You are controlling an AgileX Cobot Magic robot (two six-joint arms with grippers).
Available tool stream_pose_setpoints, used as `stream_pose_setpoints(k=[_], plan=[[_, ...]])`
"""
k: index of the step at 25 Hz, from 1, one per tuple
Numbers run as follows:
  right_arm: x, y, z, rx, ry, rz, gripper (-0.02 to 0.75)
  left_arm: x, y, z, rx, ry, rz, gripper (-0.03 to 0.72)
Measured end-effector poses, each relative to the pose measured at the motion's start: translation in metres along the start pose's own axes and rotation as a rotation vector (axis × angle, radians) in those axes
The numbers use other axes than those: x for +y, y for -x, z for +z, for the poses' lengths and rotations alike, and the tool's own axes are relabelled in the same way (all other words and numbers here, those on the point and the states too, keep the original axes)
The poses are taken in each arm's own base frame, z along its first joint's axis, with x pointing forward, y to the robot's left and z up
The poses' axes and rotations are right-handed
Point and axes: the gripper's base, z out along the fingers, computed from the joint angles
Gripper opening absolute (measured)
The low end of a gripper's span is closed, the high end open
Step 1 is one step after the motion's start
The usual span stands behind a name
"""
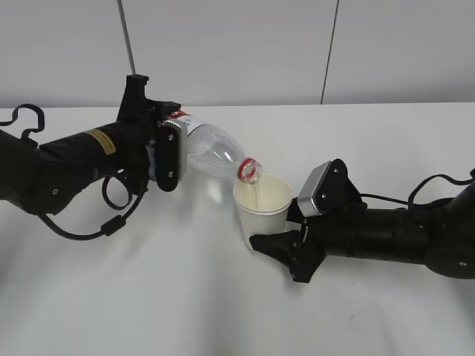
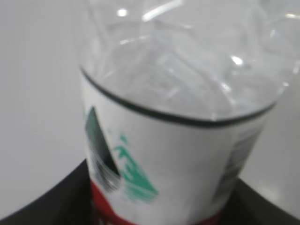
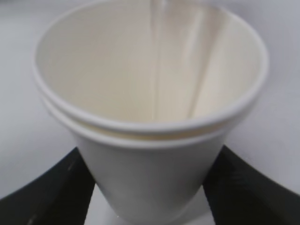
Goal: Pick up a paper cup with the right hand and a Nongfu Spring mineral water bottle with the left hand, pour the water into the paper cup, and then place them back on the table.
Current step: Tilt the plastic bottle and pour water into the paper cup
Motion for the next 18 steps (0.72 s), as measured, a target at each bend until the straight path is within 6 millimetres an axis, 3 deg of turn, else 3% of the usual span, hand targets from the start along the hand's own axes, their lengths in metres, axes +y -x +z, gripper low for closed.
stream_pose_setpoints(k=[18], plan=[[0.0012,-0.0006,0.0,0.006,0.013,-0.009,0.509,0.0036,0.0005,-0.0001,-0.005,0.039,0.049,0.403]])
